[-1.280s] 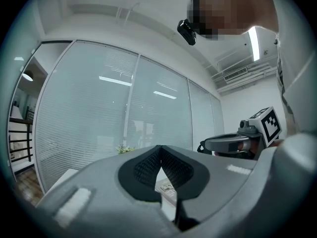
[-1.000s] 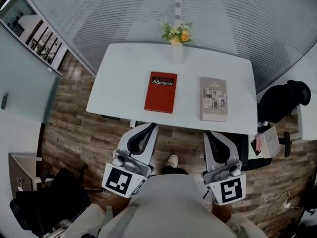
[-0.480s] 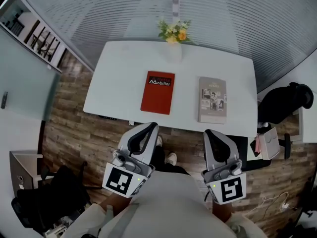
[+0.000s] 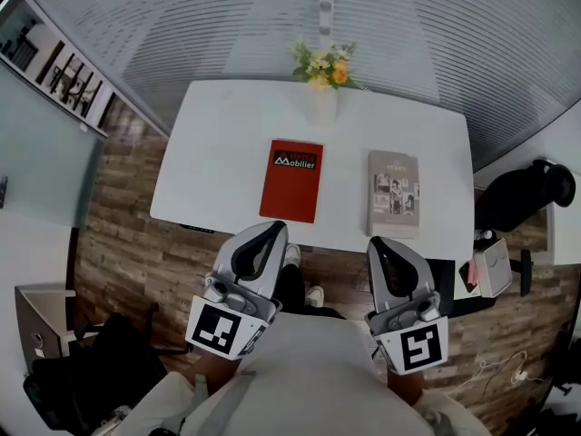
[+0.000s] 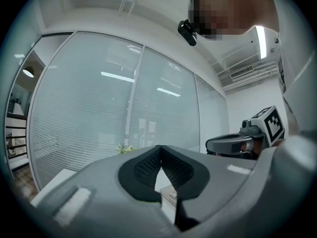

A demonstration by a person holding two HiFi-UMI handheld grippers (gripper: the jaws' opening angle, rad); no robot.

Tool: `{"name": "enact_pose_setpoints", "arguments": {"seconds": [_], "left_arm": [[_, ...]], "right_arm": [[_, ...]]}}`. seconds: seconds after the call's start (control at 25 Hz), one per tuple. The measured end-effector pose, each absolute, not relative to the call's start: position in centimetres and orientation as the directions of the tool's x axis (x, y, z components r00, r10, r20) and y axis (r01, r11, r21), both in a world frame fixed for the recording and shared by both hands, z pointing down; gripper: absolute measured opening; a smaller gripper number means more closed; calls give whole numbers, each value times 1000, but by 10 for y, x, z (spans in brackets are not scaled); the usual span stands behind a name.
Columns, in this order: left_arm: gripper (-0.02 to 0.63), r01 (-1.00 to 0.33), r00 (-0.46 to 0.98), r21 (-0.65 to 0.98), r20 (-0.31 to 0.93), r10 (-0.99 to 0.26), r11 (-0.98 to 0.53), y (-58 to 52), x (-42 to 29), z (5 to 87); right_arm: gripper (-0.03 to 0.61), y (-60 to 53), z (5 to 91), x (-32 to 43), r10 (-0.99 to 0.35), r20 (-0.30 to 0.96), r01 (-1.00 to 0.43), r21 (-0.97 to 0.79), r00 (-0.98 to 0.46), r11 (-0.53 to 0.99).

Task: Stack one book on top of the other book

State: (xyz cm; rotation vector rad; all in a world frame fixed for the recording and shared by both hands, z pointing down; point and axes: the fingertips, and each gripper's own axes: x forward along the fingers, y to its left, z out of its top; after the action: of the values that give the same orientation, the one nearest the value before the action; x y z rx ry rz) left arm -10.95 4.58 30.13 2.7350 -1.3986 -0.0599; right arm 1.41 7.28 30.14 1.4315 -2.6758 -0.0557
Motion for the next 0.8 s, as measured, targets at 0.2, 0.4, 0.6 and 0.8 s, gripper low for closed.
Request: {"name": "enact_pose_setpoints", "arguments": {"seconds": [0.2,0.4,0.6,0.8], "left_arm": [[2,-806,588,89,-1,-809,-585,11,-127,304],[2,-802,592,95,-9,-806,-590,-31,-147,304],[2,-795,601,106,-7,-800,-598,-71,-168,307],[2,-782,617,110,-7,-787,-614,-106,-182,310]], "right_arm": [[5,36,301,-7,-834,88,-833,55,-545,551],[5,-5,300,-28,-831,94,-830,66,-548,554],[5,-44,302,-52,-833,102,-831,69,-544,552],[5,-76,303,-68,-840,107,-838,74,-532,540]]}}
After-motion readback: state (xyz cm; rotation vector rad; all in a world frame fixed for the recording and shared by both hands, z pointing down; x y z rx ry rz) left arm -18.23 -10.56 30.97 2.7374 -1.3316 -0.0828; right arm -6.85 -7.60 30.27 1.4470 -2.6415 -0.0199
